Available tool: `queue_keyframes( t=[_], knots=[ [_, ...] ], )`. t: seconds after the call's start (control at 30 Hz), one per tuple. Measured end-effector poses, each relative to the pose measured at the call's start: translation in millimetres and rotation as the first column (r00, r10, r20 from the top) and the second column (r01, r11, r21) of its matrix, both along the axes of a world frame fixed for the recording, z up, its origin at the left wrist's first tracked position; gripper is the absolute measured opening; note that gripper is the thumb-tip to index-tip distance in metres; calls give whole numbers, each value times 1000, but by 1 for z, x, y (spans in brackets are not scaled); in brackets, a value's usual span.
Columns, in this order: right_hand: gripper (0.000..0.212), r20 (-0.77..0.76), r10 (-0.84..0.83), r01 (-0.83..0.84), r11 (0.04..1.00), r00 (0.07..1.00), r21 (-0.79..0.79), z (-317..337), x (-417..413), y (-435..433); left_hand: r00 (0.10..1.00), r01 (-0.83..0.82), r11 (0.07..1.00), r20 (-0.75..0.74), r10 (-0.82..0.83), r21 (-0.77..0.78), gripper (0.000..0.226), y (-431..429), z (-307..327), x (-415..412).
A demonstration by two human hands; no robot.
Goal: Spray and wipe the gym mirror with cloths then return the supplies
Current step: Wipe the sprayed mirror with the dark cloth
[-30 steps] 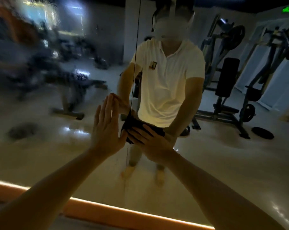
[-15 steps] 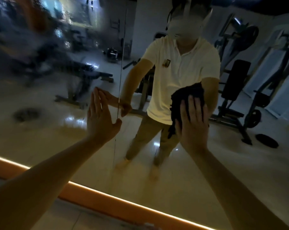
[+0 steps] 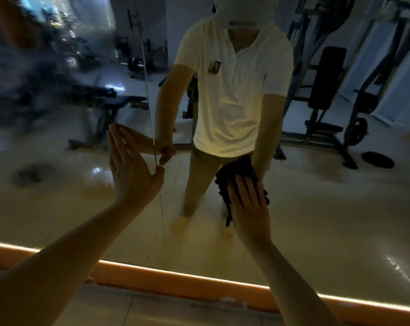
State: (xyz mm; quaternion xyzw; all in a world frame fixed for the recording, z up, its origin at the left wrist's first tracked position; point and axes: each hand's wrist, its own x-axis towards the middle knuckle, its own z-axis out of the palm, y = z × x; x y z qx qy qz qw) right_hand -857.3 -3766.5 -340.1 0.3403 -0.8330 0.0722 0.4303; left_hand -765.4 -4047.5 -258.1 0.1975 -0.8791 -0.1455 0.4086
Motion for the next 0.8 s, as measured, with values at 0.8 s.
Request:
queue_keyframes(
  t=[0.8],
  knots=[
    [57, -390, 315, 8, 769, 865, 639, 95, 18, -191, 922, 363, 870, -8, -388, -334, 92, -126, 69, 53]
  ],
)
